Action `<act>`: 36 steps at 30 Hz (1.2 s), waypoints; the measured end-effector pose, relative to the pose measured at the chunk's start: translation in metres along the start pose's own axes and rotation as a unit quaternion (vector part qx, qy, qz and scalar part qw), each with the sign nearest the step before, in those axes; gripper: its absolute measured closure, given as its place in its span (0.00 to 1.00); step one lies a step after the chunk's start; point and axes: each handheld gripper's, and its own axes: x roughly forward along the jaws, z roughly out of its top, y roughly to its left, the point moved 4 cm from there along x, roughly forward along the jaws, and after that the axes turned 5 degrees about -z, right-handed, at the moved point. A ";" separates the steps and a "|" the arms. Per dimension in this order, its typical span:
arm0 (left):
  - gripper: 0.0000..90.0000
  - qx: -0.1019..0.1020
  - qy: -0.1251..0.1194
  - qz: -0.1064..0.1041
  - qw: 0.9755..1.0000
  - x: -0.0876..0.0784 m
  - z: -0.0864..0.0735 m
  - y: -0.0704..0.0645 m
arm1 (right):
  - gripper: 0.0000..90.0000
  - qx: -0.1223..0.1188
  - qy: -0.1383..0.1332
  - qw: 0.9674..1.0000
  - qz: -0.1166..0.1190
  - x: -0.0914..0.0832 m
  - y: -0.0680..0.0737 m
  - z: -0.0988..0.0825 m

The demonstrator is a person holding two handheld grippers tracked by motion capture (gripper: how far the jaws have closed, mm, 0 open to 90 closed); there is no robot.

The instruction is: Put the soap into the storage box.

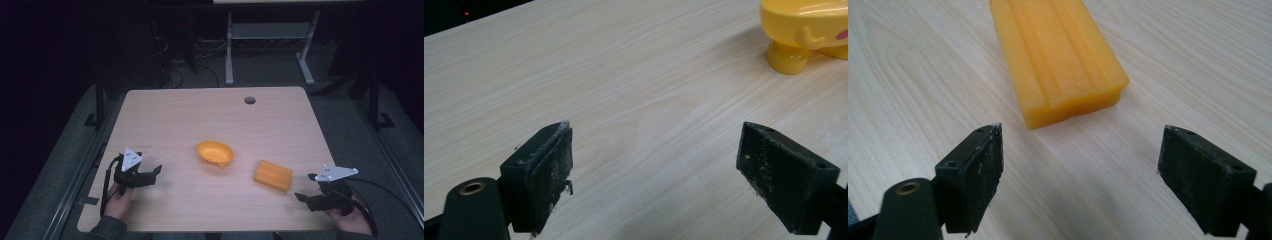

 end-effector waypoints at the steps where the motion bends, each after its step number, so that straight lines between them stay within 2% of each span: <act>1: 0.16 -0.001 -0.001 0.001 1.000 0.000 0.000 0.000 | 0.19 0.000 0.001 1.000 0.000 0.000 0.000 0.000; 8: 0.16 0.000 -0.001 0.005 1.000 -0.001 0.000 0.002 | 0.18 0.002 0.004 1.000 -0.001 -0.007 0.000 0.001; 14: 0.16 0.000 0.000 0.005 1.000 -0.001 0.000 0.002 | 0.17 0.000 0.007 1.000 0.007 -0.006 0.000 0.005; 22: 0.16 -0.002 0.003 0.008 1.000 -0.001 0.000 0.003 | 0.17 -0.021 0.023 0.999 0.010 -0.004 0.000 0.015; 27: 0.16 -0.001 0.004 0.010 1.000 0.000 -0.001 0.004 | 0.17 -0.030 0.024 0.999 0.014 -0.004 0.001 0.024; 36: 0.16 -0.009 0.000 0.010 1.000 -0.001 0.000 0.006 | 0.17 -0.060 0.042 0.997 0.023 0.004 0.006 0.045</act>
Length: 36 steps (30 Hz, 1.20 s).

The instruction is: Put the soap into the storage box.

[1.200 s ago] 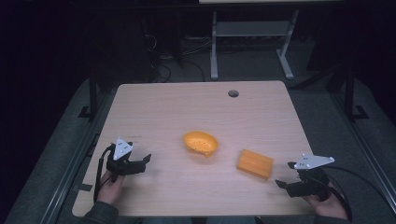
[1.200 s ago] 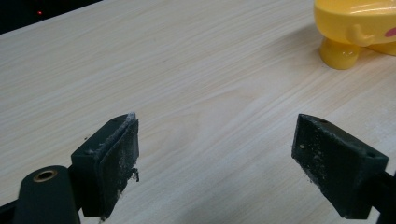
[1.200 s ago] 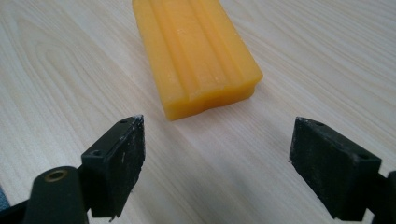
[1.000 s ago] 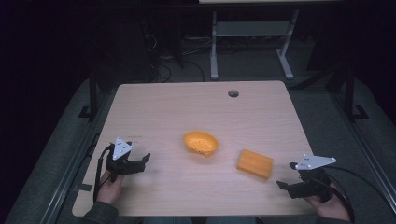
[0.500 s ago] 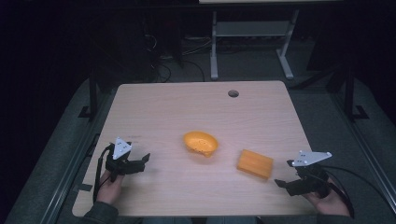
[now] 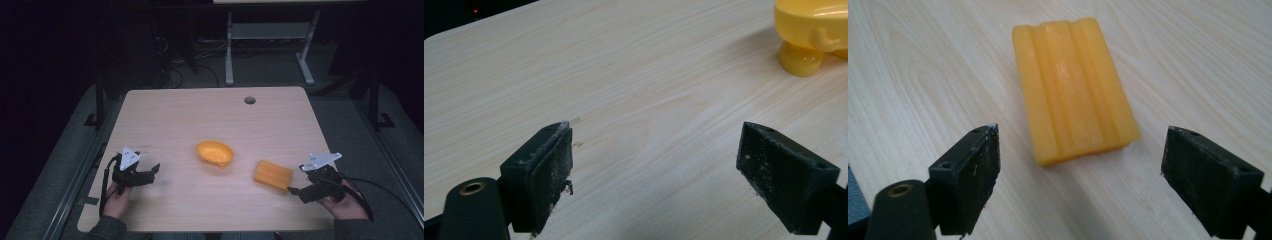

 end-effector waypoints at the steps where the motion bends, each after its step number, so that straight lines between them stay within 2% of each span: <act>1: 0.16 0.000 0.001 0.000 1.000 0.000 0.000 0.001 | 0.17 -0.003 0.001 1.000 0.002 0.001 0.000 0.003; 8: 0.16 0.000 0.003 0.001 1.000 0.000 -0.001 0.001 | 0.17 -0.023 0.024 0.999 0.017 0.015 0.002 0.019; 14: 0.16 0.001 0.005 0.001 1.000 0.001 -0.001 0.001 | 0.16 -0.031 0.035 0.999 0.024 0.024 0.004 0.026; 22: 0.16 -0.001 0.006 0.001 1.000 0.001 -0.001 0.002 | 0.16 -0.057 0.055 0.996 0.029 0.040 0.002 0.035; 27: 0.16 -0.007 0.006 0.000 1.000 0.002 -0.001 0.001 | 0.16 -0.062 0.069 0.995 0.037 0.050 0.002 0.039; 32: 0.16 -0.002 0.009 0.001 1.000 0.002 -0.001 0.002 | 0.16 -0.068 0.089 0.993 0.041 0.060 0.001 0.042; 36: 0.16 -0.003 0.009 0.000 1.000 0.002 -0.001 0.002 | 0.16 -0.068 0.094 0.992 0.044 0.064 0.001 0.043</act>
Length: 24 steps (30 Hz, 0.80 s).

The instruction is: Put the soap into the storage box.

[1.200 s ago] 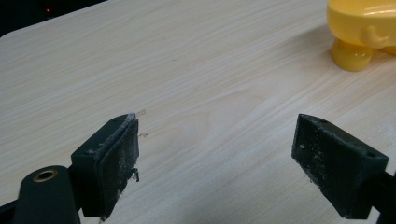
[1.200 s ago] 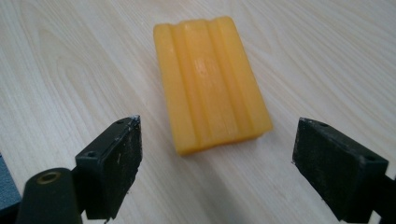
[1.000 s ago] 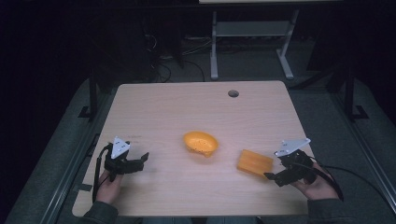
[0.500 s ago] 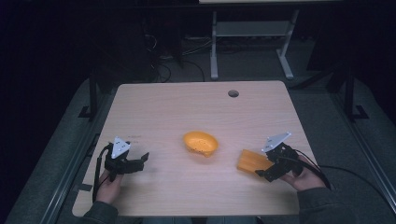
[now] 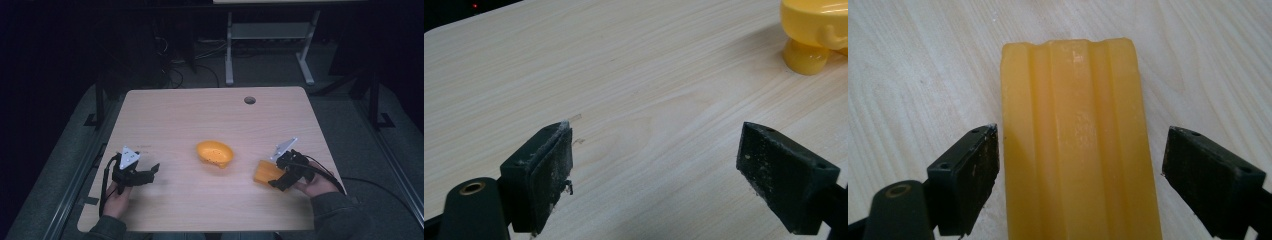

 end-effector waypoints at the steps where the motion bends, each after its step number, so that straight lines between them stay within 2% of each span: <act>1: 0.16 -0.001 0.001 0.000 1.000 0.000 0.000 0.000 | 0.16 0.002 0.002 1.000 0.001 0.001 0.000 0.001; 12: 0.16 0.000 0.003 -0.001 1.000 0.000 0.000 0.000 | 0.17 -0.002 0.022 1.000 0.018 0.015 -0.001 0.004; 22: 0.16 0.000 0.000 0.000 1.000 0.000 0.000 0.000 | 0.18 -0.015 0.042 0.999 0.022 0.026 0.002 0.005; 24: 0.16 0.000 0.000 0.000 1.000 0.000 0.000 0.001 | 0.21 -0.017 0.044 0.999 0.019 0.027 0.002 0.005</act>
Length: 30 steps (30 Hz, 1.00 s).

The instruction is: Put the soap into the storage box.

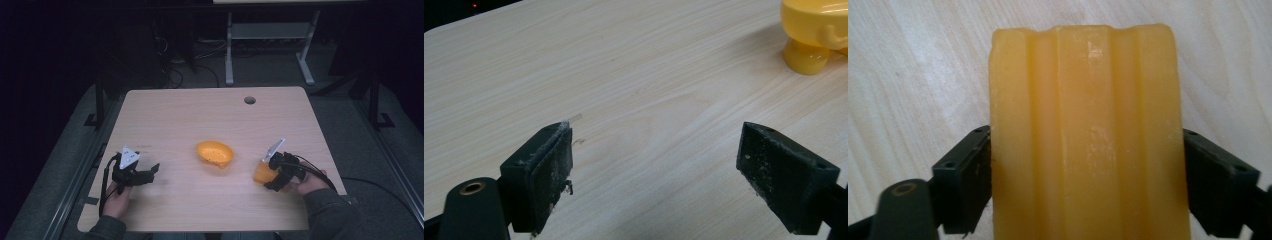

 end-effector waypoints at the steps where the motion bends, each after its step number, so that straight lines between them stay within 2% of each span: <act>1: 0.16 0.000 0.001 0.000 1.000 0.000 0.000 0.000 | 0.21 -0.002 -0.001 1.000 -0.003 -0.001 0.000 0.000; 15: 0.16 -0.007 -0.001 0.001 1.000 -0.001 -0.001 0.001 | 0.23 0.000 0.001 1.000 0.016 -0.005 0.002 -0.001; 20: 0.16 -0.007 0.000 0.001 1.000 -0.003 -0.001 0.001 | 0.23 -0.004 -0.017 1.000 0.013 -0.015 0.002 0.007; 30: 0.16 -0.007 -0.002 0.000 1.000 -0.004 -0.001 0.002 | 0.23 -0.013 -0.024 0.999 0.018 -0.023 0.001 0.020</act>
